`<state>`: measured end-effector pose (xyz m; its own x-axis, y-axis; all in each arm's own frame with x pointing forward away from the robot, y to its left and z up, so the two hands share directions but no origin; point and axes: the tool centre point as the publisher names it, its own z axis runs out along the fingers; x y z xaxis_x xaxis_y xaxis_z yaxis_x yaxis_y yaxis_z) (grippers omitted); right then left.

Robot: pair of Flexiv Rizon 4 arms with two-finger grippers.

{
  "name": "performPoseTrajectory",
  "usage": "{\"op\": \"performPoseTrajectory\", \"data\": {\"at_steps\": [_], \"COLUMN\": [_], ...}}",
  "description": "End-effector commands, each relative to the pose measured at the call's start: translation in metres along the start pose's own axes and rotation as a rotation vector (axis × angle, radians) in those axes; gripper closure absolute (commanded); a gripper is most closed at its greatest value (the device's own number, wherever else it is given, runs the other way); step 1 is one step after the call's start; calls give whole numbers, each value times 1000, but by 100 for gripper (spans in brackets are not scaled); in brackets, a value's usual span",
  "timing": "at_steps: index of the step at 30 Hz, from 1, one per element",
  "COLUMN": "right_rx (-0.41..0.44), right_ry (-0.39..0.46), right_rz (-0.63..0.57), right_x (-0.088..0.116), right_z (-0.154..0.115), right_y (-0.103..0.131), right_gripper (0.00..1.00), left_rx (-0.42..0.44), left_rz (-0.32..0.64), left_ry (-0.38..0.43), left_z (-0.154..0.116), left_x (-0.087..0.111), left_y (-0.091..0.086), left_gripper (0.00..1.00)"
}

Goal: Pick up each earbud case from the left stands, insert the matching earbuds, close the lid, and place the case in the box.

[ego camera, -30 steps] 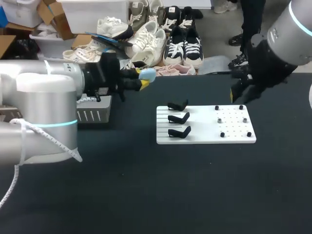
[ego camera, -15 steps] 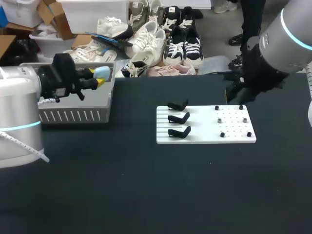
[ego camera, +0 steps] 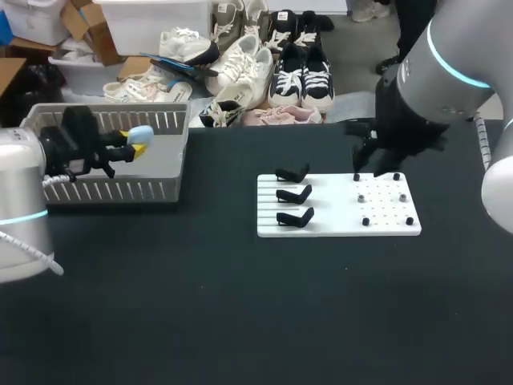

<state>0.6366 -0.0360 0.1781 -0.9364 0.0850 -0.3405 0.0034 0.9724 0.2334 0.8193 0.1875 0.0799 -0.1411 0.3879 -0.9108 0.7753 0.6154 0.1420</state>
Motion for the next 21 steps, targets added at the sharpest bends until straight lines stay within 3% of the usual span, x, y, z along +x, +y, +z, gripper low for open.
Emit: {"op": "performPoseTrajectory", "data": {"at_steps": [1,2,3,4,5,11,21], "right_rx": [7,7,5,4,2,-19,-96], "right_ry": [2,2,1,0,0,-25,-93], "right_rz": [5,6,6,6,6,-23,-51], "right_x": [-1,-1,-1,-1,-1,-1,-5], "right_z": [1,2,2,2,3,1,-9], "right_y": [4,4,4,5,5,7,-9], "right_gripper": [71,71,71,71,70,68,65], "left_rx": [94,100,107,113,122,130,224], "left_rz": [-5,-6,-8,-16,-30,-44,17], "left_ry": [50,51,52,53,56,29,-69], "left_z": [11,10,10,10,10,5,-8], "left_x": [1,1,2,4,6,2,-52], "left_y": [13,14,14,15,15,9,-14], "left_gripper": [100,100,77,52,2,0,0]}}
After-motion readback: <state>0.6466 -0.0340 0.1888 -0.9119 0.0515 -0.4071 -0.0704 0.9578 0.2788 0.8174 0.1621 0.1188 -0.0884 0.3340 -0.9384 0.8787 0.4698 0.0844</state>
